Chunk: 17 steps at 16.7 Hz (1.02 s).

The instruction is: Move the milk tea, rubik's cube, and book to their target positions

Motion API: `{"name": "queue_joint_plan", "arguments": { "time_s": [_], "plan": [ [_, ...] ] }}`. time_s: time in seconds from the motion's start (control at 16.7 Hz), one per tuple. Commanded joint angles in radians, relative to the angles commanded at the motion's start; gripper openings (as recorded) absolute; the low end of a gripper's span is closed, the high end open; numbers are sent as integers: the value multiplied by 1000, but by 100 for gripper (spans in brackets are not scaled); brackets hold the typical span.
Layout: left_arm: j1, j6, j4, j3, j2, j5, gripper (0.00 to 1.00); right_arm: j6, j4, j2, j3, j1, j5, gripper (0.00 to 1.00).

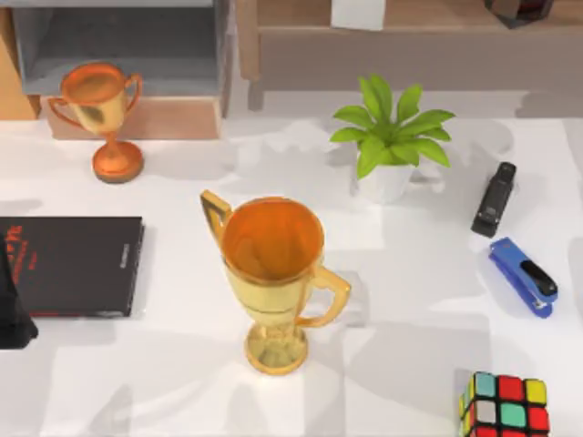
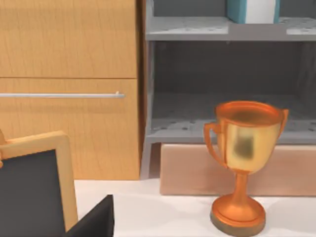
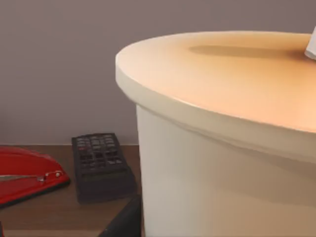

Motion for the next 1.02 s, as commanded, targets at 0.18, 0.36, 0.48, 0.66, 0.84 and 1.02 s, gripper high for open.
{"name": "queue_joint_plan", "arguments": {
  "time_s": [0.18, 0.36, 0.48, 0.66, 0.84, 1.02],
  "plan": [
    [0, 0, 0, 0, 0, 0, 100, 0, 5, -21, -25, -2, -2, 0],
    [0, 0, 0, 0, 0, 0, 100, 3, 5, -17, -21, 2, -2, 0],
    [0, 0, 0, 0, 0, 0, 100, 16, 39, -22, -21, -29, -6, 0],
    [0, 0, 0, 0, 0, 0, 100, 50, 153, -2, -29, -123, -32, 0],
    [0, 0, 0, 0, 0, 0, 100, 74, 272, 53, -50, -231, -87, 0],
    [0, 0, 0, 0, 0, 0, 100, 72, 369, 134, -77, -322, -174, 0]
  ]
}}
